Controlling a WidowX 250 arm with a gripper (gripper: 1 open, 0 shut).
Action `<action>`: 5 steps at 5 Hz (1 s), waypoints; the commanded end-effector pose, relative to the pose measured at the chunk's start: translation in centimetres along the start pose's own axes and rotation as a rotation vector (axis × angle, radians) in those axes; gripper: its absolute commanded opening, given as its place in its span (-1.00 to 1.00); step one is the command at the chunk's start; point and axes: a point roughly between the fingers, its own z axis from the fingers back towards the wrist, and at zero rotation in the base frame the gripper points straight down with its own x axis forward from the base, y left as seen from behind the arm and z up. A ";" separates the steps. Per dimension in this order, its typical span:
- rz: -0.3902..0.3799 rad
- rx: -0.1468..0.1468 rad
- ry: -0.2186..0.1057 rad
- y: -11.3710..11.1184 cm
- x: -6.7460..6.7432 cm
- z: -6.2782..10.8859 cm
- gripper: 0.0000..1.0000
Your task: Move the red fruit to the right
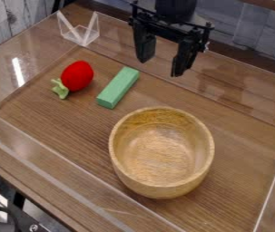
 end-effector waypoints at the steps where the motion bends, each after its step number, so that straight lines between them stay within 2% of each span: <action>1: -0.006 -0.002 0.025 0.8 -0.4 -0.8 1.00; 2: 0.043 -0.008 0.042 1.7 -0.7 -1.4 1.00; 3: 0.114 -0.009 0.026 3.9 -1.2 -1.2 1.00; 5: 0.140 0.012 -0.056 10.3 -2.5 -0.8 1.00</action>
